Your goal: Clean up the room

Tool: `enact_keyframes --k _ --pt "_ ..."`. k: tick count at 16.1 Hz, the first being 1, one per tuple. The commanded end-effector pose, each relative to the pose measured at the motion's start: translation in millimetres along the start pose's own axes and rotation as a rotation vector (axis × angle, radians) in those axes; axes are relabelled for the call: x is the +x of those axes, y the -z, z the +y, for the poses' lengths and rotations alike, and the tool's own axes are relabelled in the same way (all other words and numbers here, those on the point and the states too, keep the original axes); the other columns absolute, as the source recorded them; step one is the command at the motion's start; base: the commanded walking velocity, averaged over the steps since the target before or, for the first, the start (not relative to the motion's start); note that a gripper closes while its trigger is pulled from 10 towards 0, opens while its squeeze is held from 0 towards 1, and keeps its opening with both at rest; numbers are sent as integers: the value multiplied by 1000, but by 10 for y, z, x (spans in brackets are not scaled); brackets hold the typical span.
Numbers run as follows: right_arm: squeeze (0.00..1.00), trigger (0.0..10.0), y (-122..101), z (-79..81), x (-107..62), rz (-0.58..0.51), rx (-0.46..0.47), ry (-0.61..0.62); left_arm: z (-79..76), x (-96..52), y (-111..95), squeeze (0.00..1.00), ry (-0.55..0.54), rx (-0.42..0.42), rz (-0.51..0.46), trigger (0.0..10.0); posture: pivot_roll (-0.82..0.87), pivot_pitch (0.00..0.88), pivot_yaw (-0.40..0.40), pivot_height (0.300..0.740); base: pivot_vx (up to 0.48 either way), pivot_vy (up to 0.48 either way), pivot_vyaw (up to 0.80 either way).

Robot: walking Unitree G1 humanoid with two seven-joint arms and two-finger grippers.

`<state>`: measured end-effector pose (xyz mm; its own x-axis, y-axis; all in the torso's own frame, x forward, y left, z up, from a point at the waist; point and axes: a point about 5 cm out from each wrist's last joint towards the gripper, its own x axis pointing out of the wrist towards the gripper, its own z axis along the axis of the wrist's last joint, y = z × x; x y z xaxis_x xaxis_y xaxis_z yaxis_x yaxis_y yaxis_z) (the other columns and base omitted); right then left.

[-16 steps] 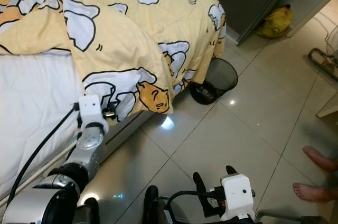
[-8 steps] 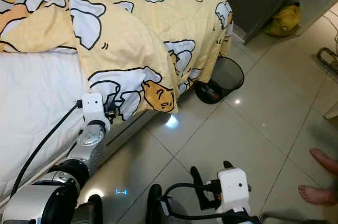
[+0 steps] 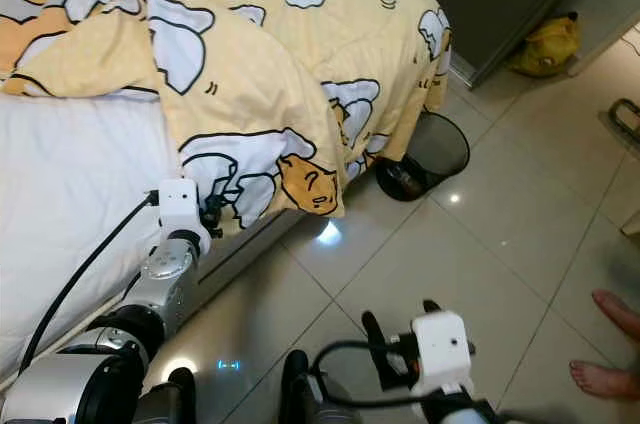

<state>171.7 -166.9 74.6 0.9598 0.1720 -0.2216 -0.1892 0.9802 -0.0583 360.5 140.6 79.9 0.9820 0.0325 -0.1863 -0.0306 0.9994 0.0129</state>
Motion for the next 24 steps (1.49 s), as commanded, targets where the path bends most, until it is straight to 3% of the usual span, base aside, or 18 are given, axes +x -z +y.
enact_keyframes --k 1,2,5,9,11,13,16,18,19,20,22,24 --pt "0 10000 86 -51 -31 49 0 26 -235 -130 334 0 113 71 135 0 -213 344 -221 740 0 0 0" --pt "0 10000 81 -50 -22 46 0 25 -244 -129 328 0 115 104 128 0 -212 343 -219 740 0 0 0" --pt "0 10000 135 -87 36 53 0 32 -316 -128 324 0 174 42 148 0 -204 338 -212 740 0 0 0" --pt "0 10000 126 -139 78 49 -2 35 -508 -101 205 0 266 21 121 0 -175 328 -205 740 0 0 0" --pt "0 10000 178 -169 96 76 69 79 -552 -107 201 0 291 6 123 0 -166 319 -200 740 0 0 0" --pt "0 10000 126 -130 168 51 72 64 -569 -120 219 0 311 5 126 0 -155 303 -186 740 0 0 0" --pt "0 10000 97 -132 405 13 58 58 -554 -124 236 0 337 39 133 0 -117 212 -142 740 0 0 0" --pt "0 10000 12 -148 595 -33 49 59 -519 -119 256 0 336 113 153 0 -94 128 -99 740 0 0 0" --pt "0 10000 -14 -167 657 -45 58 75 -495 -138 317 0 340 164 181 7451 -81 98 -81 740 0 0 0" --pt "0 10000 -35 -173 710 -55 68 80 -459 -163 378 0 346 222 193 10000 -60 61 -62 740 0 0 0" --pt "0 10000 -38 -169 844 -74 70 76 -370 -196 437 0 351 236 178 10000 -2 0 -26 740 0 0 0" --pt "0 10000 -23 -191 920 -84 80 90 -372 -237 494 0 359 237 174 10000 20 0 -13 740 0 0 0"
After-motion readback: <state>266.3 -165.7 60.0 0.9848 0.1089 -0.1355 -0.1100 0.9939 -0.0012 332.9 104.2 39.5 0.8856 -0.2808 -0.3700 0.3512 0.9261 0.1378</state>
